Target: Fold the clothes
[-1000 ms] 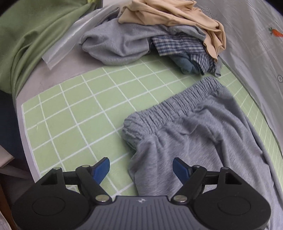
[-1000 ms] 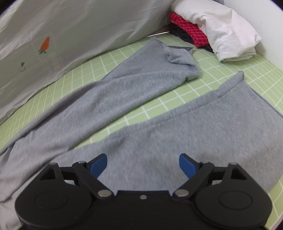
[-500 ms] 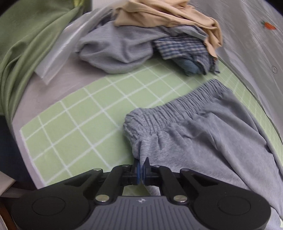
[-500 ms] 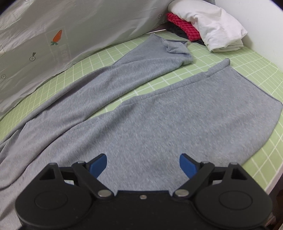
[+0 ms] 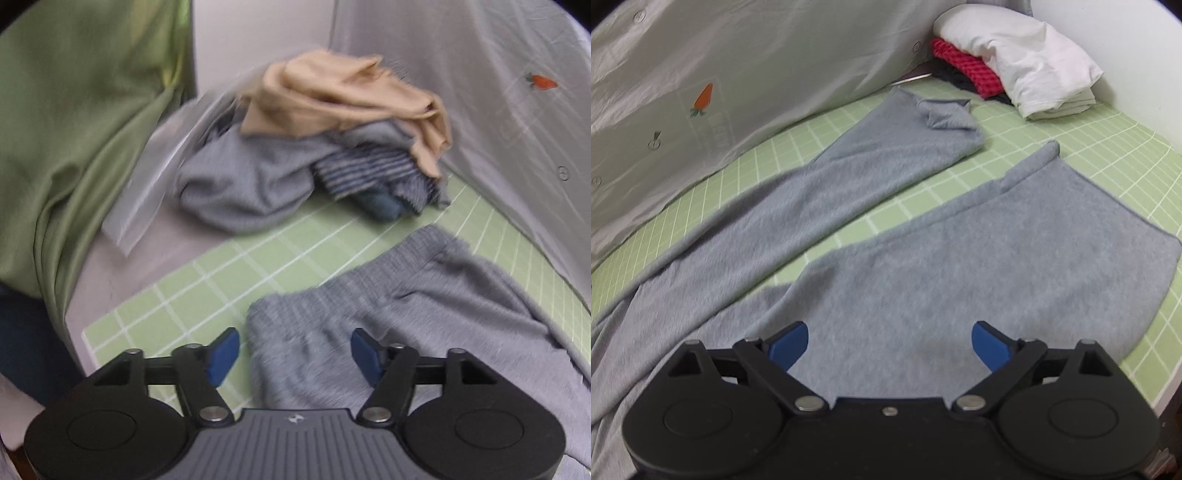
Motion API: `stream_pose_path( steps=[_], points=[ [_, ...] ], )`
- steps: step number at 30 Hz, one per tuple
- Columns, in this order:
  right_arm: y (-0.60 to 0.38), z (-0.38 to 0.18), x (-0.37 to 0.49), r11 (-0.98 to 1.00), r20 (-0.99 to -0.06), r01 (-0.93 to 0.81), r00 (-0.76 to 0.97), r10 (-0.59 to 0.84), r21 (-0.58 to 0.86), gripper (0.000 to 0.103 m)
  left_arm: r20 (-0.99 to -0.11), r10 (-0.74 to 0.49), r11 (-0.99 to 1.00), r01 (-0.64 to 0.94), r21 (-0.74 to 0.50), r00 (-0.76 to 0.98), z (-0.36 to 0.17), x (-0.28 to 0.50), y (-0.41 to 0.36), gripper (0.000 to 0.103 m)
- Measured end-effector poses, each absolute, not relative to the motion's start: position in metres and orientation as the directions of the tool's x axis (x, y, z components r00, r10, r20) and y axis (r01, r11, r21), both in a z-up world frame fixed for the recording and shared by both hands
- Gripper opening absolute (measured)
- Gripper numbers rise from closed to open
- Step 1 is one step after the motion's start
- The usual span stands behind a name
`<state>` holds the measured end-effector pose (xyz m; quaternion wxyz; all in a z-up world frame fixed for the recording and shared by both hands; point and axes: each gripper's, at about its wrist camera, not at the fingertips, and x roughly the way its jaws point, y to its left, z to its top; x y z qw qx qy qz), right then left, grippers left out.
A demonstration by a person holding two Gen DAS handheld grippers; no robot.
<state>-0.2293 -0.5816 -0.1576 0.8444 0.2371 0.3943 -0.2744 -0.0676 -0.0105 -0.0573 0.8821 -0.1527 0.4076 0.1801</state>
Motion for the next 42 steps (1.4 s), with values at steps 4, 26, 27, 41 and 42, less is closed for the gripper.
stream_pose_path(
  steps=[4,26,27,41,42],
  points=[
    [-0.611,-0.156,-0.218,0.749,-0.783,0.645,0.540,-0.308,0.150,0.097,-0.751,0.169,0.925,-0.366,-0.103,0.638,-0.051,-0.050,-0.058,0.084],
    [-0.784,-0.194,-0.054,0.773,-0.730,0.624,0.475,-0.492,-0.115,0.082,-0.812,-0.021,0.994,0.102,0.047,0.583,-0.099,0.125,-0.304,0.085],
    [-0.787,-0.196,-0.049,0.778,-0.731,0.618,0.477,-0.488,-0.117,0.081,-0.815,-0.031,0.991,0.124,0.050,0.578,-0.101,0.131,-0.309,0.085],
    [-0.786,-0.206,-0.014,0.809,-0.691,0.570,0.529,-0.492,-0.140,0.079,-0.832,-0.267,0.857,0.515,0.026,0.486,-0.127,0.139,-0.384,0.085],
    [-0.787,-0.206,-0.013,0.803,-0.692,0.583,0.527,-0.494,-0.129,0.076,-0.832,-0.284,0.846,0.533,0.016,0.476,-0.129,0.137,-0.388,0.085]
  ],
)
